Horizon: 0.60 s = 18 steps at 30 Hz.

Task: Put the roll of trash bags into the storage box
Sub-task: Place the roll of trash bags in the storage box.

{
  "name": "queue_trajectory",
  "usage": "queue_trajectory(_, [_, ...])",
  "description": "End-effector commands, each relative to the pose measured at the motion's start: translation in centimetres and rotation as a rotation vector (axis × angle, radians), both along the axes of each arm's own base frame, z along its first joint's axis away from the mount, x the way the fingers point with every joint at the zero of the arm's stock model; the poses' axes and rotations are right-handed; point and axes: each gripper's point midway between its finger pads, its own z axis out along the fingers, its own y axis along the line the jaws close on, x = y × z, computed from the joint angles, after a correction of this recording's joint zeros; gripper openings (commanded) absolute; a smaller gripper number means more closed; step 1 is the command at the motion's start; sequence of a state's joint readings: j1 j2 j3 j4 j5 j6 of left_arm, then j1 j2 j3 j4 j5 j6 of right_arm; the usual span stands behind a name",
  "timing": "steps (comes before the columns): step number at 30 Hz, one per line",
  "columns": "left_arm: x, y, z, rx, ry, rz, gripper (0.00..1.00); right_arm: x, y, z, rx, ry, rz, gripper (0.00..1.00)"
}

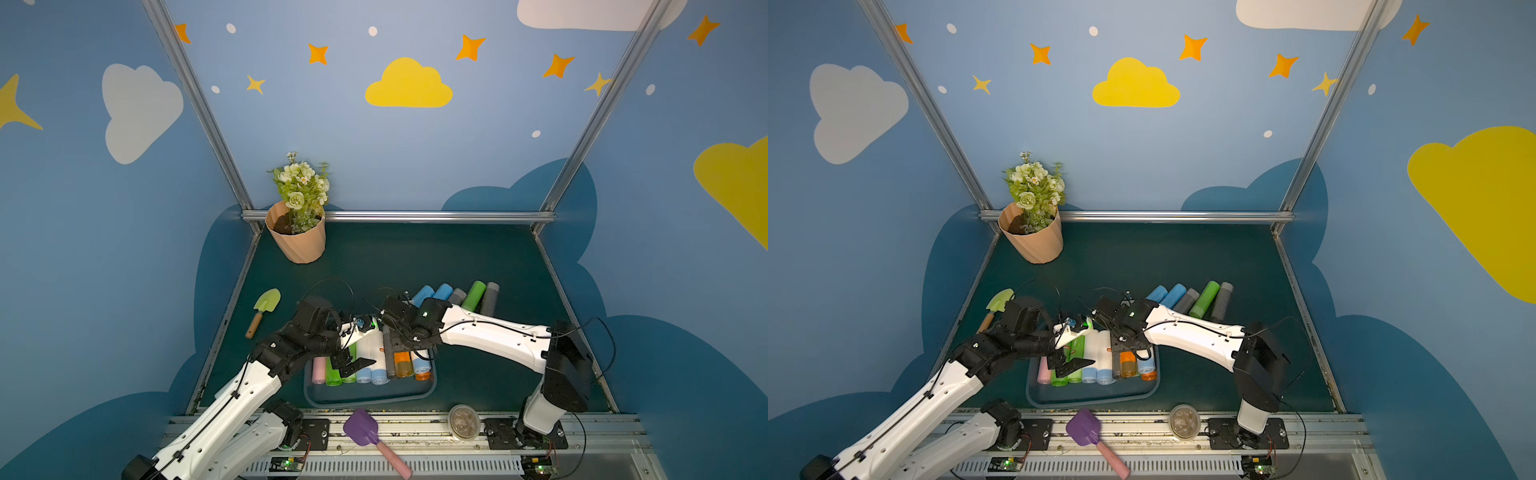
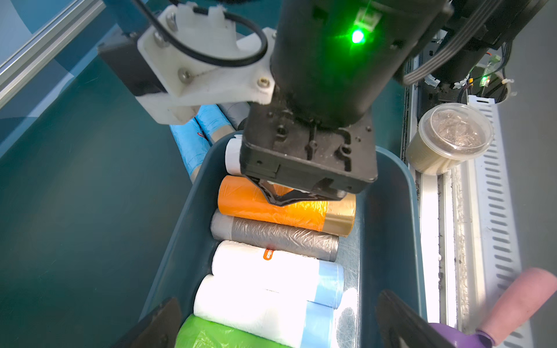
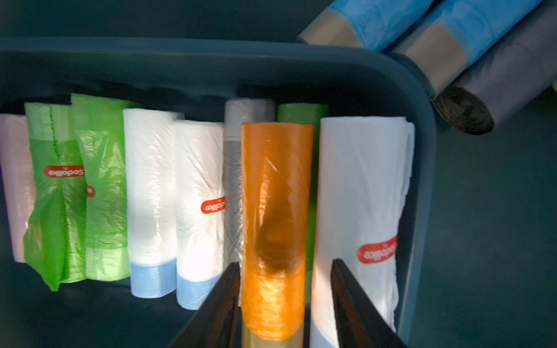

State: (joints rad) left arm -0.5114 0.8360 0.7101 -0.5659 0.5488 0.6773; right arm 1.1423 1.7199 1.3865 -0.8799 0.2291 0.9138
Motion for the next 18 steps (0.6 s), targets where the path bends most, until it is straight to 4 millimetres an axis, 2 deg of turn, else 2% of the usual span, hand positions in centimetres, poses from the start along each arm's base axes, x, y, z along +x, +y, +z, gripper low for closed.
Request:
queue_trajectory(1, [0.1, -0.1, 0.6, -0.006, -0.005, -0.003, 1.00, 0.3, 0.0, 1.9, 0.026, -0.041, 0.005, 0.48])
queue_trajectory(10, [0.0, -0.2, 0.5, -0.007, 0.002, -0.006, 1.00, 0.5, -0.5, 2.7, 0.033, -0.063, 0.001, 0.48])
queue_trajectory(18, [0.0, -0.3, 0.4, -0.007, 0.009, -0.010, 1.00, 1.0, -2.0, 3.5, 0.036, -0.089, -0.033, 0.50])
